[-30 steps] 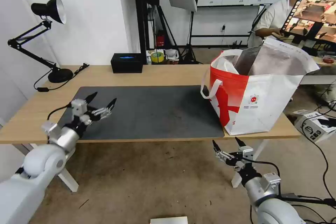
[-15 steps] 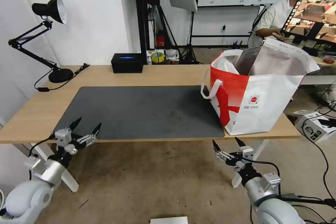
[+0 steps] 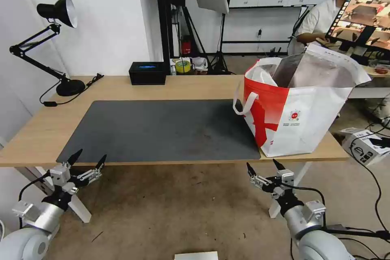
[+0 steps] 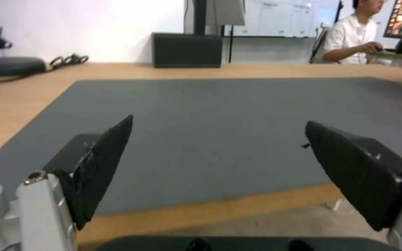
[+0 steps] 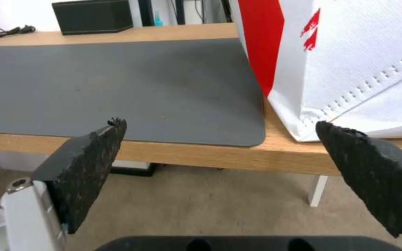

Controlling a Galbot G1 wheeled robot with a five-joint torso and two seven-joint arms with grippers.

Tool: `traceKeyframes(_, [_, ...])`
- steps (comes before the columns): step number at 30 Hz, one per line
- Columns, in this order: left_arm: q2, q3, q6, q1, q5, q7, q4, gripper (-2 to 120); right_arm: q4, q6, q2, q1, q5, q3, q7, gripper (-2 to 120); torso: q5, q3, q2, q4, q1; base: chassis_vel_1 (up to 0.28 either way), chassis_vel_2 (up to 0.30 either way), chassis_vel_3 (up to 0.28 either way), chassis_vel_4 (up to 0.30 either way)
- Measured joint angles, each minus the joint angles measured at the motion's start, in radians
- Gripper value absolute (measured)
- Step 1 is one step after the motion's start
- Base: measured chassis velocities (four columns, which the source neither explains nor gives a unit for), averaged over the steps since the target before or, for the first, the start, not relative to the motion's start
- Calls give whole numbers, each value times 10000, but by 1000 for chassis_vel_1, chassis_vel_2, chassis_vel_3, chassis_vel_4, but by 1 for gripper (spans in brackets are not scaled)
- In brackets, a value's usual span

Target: Pick up the trash from the table and place it into the takeout bag.

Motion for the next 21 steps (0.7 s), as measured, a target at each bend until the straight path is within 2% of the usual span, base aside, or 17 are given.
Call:
traceKeyframes(8, [-203, -458, -230, 596, -9, 128, 99, 100, 0, 0, 0, 0, 0, 0, 0, 100, 0, 0, 0, 0, 0, 0, 0, 0, 0])
traceKeyframes(21, [-582, -542, -433, 1060, -35, 255, 518, 100, 0, 0, 0, 0, 0, 0, 0, 100, 0, 0, 0, 0, 0, 0, 0, 0, 0])
